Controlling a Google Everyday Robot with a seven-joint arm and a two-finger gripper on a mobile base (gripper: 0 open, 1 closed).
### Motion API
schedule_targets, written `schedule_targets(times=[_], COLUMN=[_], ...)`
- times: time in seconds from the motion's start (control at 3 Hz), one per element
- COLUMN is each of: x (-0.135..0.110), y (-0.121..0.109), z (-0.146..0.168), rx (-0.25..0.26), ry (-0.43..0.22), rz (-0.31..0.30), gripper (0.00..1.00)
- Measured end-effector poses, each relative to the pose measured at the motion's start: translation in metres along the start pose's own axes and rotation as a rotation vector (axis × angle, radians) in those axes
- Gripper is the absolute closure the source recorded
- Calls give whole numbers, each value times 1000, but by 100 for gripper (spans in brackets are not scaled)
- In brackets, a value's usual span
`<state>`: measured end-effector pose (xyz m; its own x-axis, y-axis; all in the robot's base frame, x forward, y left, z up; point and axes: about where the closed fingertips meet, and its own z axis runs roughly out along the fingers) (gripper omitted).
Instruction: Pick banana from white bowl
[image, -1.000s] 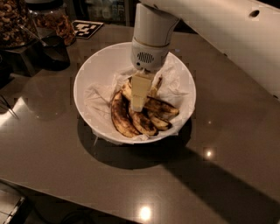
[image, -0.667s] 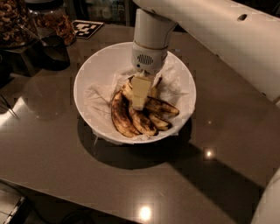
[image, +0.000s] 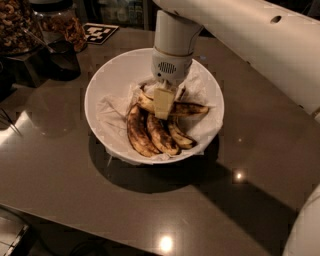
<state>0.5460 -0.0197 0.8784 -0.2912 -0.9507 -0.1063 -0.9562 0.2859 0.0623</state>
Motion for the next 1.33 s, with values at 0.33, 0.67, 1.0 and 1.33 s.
schedule_targets(times=[0.33,0.67,1.0,1.33], x=[7,22,40,56], y=[7,27,56,88], z=[-18,-49,-83,-112], rx=[60,131,195,263], ry=[-36,-89,-126,-118], rz=[-5,-33,-94,-150], gripper=[100,100,100,100])
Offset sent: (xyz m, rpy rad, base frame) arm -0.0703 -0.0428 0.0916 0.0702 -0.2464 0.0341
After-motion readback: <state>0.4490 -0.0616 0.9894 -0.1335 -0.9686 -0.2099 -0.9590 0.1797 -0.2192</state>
